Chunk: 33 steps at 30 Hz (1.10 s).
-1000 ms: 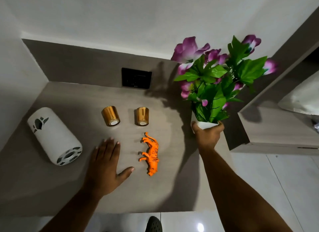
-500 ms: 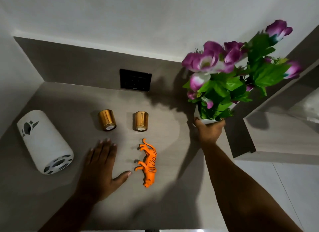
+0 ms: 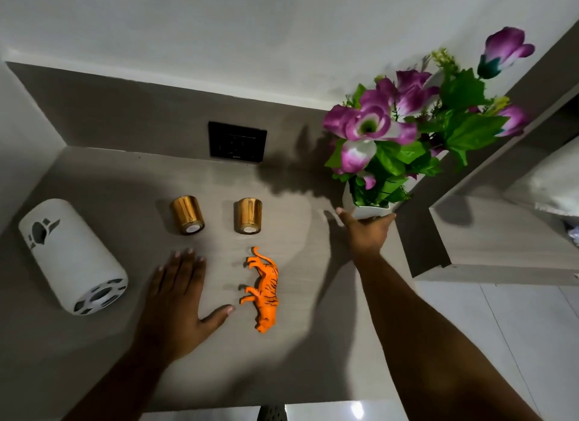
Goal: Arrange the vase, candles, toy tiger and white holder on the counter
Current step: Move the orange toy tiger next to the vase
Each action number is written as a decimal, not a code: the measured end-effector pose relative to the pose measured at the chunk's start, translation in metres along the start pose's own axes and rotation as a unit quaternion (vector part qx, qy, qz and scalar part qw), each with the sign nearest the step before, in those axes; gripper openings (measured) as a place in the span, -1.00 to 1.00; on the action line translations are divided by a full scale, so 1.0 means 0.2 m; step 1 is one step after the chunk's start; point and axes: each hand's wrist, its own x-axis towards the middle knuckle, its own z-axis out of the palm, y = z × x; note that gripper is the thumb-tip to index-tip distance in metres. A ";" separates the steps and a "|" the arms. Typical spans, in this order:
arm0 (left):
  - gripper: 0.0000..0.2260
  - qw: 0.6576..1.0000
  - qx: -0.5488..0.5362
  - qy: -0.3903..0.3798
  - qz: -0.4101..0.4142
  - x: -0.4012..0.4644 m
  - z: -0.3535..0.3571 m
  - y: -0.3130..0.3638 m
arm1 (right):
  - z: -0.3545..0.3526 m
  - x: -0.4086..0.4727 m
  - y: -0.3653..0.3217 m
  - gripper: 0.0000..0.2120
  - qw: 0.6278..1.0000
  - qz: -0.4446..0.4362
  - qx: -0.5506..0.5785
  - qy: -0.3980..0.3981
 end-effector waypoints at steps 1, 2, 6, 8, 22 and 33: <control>-0.09 1.000 0.001 -0.001 0.000 0.00 0.00 0.00 | 0.00 -0.07 -0.01 -0.10 1.000 0.011 -0.018 0.003; -0.09 1.000 0.003 -0.002 0.000 0.00 0.00 0.00 | 0.00 -0.14 -0.02 -0.14 0.998 0.018 -0.053 0.004; -0.11 1.000 0.008 -0.008 -0.005 0.00 -0.01 -0.01 | 0.03 -0.48 -0.04 -0.66 0.974 -0.005 -0.210 -0.085; -0.11 1.000 0.013 -0.010 -0.005 0.00 0.00 -0.01 | 0.05 -0.65 -0.03 -0.46 0.946 0.027 -0.268 -0.179; -0.06 1.000 0.020 -0.005 -0.001 0.01 0.02 -0.03 | 0.12 -0.80 -0.12 -0.56 0.935 0.125 -0.270 -0.194; -0.04 1.000 0.009 -0.008 -0.008 0.02 0.05 -0.05 | 0.16 -0.33 -0.31 -0.73 0.935 -0.026 -0.349 -0.052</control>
